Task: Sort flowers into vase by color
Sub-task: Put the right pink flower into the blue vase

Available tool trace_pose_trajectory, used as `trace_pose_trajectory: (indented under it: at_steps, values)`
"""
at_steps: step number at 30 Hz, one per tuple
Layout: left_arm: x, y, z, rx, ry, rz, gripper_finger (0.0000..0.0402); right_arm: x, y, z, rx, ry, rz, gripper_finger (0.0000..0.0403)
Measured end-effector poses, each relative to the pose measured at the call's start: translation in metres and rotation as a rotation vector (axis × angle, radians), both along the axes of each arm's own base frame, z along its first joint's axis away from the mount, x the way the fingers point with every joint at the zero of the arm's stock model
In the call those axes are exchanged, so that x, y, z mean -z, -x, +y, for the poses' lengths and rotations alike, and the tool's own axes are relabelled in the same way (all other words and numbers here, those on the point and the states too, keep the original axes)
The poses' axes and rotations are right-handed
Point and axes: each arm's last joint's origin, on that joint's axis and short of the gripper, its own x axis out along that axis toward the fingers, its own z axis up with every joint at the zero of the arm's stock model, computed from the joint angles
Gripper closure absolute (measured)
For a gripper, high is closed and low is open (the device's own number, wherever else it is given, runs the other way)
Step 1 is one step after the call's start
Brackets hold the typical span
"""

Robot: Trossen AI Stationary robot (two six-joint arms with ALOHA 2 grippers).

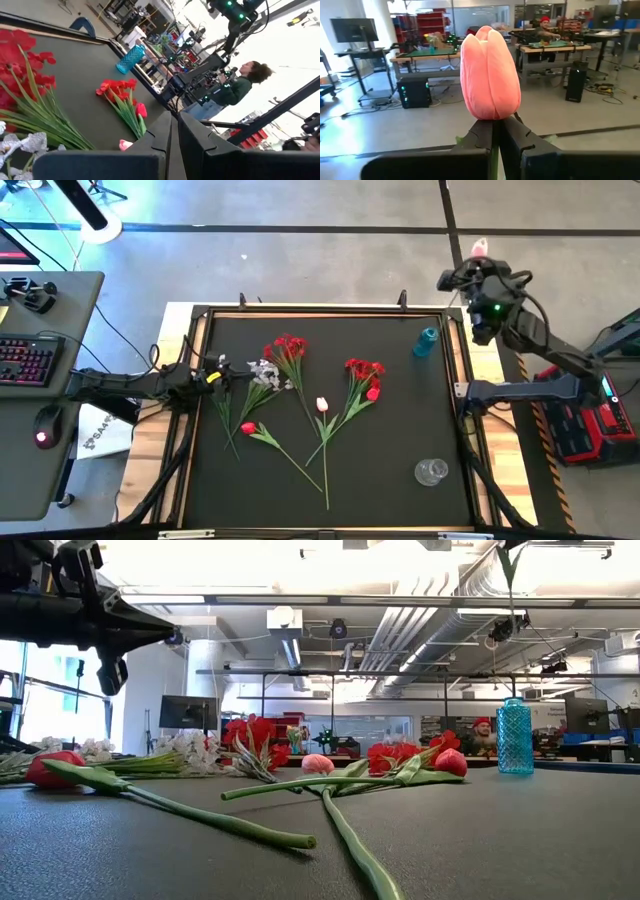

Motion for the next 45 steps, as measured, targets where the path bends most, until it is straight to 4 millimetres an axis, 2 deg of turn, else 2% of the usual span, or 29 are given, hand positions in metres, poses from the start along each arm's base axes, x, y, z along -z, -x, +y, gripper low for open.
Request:
trace_pose_trajectory:
  at_steps: [8, 18, 27, 38, 45]
  values:
    - [0.0, 0.0, 0.0, 0.0, -0.027, 0.007, 0.0383, 0.007, -0.007, -0.026, -0.022, -0.031, 0.028, 0.0399]
    - [0.0, 0.0, 0.0, 0.001, -0.037, 0.01, 0.0383, 0.011, -0.013, -0.031, -0.021, -0.048, 0.046, 0.0399]
    - [0.0, 0.0, 0.0, 0.001, -0.067, 0.018, 0.0383, 0.024, -0.03, -0.046, -0.01, -0.092, 0.109, 0.0399]
    - [0.0, 0.0, 0.0, 0.011, -0.074, 0.019, 0.0383, 0.028, -0.035, -0.049, -0.03, -0.111, 0.119, 0.0399]
    - [0.0, 0.0, 0.0, 0.011, -0.075, 0.02, 0.0383, 0.048, -0.031, -0.044, -0.084, -0.261, 0.098, 0.0375]
